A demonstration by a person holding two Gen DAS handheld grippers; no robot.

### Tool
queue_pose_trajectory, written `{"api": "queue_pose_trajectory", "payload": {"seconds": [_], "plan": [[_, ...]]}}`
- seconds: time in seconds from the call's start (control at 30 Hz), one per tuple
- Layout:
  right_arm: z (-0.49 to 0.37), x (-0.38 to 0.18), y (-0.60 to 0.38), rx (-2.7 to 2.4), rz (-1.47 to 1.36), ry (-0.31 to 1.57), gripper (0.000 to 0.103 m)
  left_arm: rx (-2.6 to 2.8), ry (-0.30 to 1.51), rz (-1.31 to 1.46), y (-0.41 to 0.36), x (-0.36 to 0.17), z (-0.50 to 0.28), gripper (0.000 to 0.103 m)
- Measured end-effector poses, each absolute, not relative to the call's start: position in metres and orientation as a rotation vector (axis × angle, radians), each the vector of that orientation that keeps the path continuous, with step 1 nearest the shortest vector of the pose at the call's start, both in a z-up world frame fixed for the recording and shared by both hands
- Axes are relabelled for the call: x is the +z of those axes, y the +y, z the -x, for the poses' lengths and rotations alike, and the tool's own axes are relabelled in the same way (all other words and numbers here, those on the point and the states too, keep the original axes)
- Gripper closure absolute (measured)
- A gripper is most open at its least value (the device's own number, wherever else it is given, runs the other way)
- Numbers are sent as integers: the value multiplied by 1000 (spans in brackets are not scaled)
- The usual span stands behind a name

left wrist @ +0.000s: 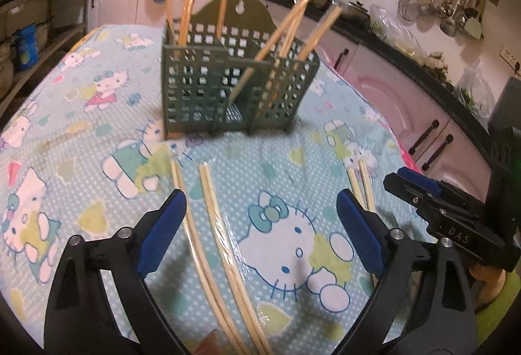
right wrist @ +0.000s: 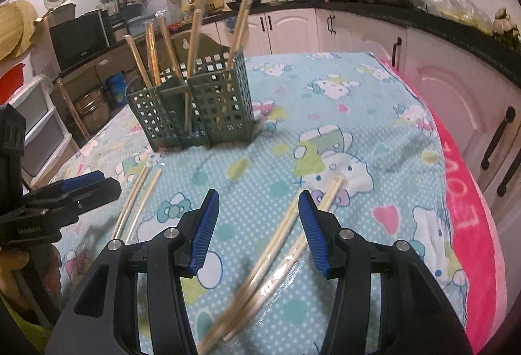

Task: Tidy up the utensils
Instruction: 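Close the left tool on a wrapped chopstick pair while the right tool grasps another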

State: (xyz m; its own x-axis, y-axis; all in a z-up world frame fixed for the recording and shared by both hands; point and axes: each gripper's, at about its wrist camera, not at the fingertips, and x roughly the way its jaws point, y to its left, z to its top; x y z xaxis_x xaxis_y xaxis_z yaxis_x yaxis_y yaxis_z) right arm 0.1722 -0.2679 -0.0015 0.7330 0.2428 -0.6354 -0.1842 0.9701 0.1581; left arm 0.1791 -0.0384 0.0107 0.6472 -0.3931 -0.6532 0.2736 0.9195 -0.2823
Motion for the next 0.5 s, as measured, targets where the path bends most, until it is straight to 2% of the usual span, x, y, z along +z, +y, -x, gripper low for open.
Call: {"api": "queue_pose_trajectory", "payload": {"seconds": [0.1, 0.17, 0.27, 0.37, 0.5], "plan": [[-177, -7, -271, 229, -88, 743, 54, -395, 819, 166, -43, 2, -182, 30], [-182, -12, -273, 229, -91, 772, 54, -399, 843, 169, -45, -4, -185, 39], [-188, -20, -277, 233, -101, 804, 54, -405, 885, 186, -46, -13, -191, 46], [-194, -23, -278, 237, -104, 817, 54, -395, 926, 180, -47, -22, -200, 52], [-201, -25, -279, 244, -105, 826, 54, -362, 943, 173, -45, -27, -207, 52]]}}
